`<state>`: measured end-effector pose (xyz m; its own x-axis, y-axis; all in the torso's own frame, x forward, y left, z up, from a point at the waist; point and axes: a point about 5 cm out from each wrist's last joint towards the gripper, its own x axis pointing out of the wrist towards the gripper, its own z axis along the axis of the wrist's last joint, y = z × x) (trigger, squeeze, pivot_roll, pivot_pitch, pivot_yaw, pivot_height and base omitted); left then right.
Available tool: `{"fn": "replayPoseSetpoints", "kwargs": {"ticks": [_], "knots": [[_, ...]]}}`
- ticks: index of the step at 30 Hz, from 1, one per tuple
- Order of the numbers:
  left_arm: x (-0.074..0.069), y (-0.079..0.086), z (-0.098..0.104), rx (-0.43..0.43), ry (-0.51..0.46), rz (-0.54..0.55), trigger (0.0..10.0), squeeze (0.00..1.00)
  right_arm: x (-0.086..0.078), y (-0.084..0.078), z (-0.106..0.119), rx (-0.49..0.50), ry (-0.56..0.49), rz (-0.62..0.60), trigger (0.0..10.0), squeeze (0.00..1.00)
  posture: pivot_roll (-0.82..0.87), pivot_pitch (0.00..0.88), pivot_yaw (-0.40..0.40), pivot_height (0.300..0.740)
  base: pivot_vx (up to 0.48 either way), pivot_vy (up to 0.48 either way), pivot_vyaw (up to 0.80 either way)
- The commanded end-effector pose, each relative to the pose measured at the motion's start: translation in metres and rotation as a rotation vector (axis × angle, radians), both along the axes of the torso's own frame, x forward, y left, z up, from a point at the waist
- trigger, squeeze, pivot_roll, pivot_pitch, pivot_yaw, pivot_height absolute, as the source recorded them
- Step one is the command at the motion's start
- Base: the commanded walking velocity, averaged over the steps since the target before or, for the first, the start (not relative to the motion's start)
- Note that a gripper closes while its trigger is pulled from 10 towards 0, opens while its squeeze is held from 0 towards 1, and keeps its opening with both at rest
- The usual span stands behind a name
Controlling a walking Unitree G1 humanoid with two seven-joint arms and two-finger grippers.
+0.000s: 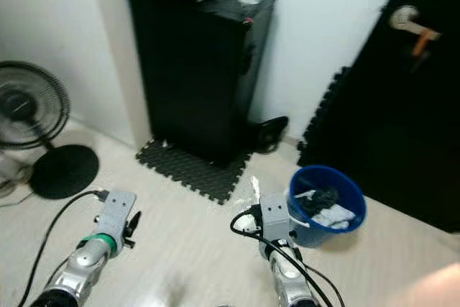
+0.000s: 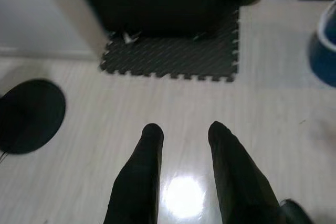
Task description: Clean up the room
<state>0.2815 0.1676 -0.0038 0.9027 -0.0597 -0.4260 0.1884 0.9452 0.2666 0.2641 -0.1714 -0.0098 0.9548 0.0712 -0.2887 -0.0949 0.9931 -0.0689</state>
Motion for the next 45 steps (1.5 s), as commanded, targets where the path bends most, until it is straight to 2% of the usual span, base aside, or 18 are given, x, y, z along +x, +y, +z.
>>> {"fn": "replayPoseSetpoints", "kwargs": {"ticks": [1,45], "knots": [[-0.0090,0.0071,-0.0089,0.010,0.044,0.015,10.0,0.00,-0.0030,0.0026,-0.0038,0.008,0.021,0.002,10.0,0.00,0.04,0.000,0.027,0.713,0.000,0.000,-0.69],[-0.0071,0.0064,-0.0074,0.012,0.031,0.021,10.0,0.00,-0.0020,0.0022,-0.0033,0.009,0.022,0.000,10.0,0.00,0.04,0.000,0.026,0.713,0.000,0.000,-0.70]]}}
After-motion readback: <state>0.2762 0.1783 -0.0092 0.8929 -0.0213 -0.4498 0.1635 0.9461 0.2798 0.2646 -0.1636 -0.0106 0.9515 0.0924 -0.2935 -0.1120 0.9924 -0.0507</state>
